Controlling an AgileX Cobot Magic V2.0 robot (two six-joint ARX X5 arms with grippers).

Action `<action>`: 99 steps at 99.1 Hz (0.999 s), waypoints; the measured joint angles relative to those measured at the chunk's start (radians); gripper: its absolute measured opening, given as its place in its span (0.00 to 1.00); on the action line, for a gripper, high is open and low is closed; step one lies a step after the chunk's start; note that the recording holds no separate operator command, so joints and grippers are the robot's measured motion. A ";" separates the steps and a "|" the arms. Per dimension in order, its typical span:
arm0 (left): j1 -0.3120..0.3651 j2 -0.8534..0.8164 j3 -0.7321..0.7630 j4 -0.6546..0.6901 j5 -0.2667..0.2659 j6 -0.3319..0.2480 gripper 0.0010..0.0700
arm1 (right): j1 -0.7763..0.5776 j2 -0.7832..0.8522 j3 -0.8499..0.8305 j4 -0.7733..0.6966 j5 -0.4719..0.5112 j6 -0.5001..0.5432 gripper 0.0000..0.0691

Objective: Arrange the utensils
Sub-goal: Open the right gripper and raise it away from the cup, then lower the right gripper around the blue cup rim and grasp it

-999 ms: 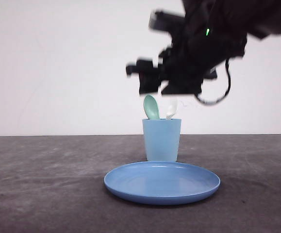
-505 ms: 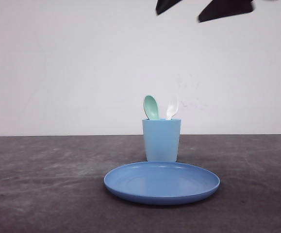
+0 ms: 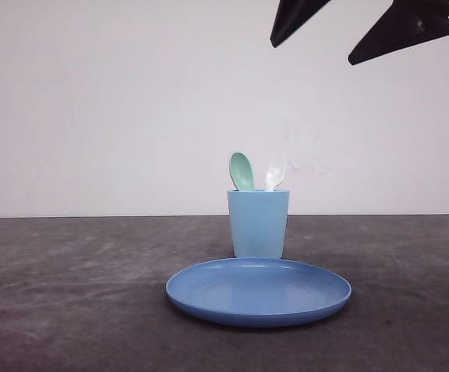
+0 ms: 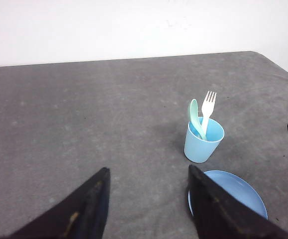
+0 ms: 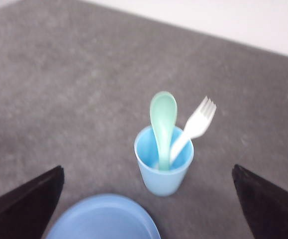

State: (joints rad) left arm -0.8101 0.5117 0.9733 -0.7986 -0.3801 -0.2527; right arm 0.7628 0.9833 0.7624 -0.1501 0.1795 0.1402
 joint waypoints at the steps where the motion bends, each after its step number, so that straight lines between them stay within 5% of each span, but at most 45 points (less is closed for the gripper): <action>1: 0.000 0.000 0.000 0.000 0.000 0.000 0.42 | 0.002 0.000 -0.006 0.008 0.001 0.000 0.99; 43: 0.000 0.000 0.000 -0.006 0.000 0.000 0.42 | 0.042 0.026 -0.346 0.478 0.004 0.077 0.99; 99: 0.000 0.000 0.000 -0.005 0.000 0.000 0.42 | 0.025 0.409 -0.358 0.776 0.034 0.148 0.99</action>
State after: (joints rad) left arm -0.8101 0.5117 0.9733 -0.8040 -0.3801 -0.2523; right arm 0.7879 1.3922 0.4046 0.6262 0.2131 0.2878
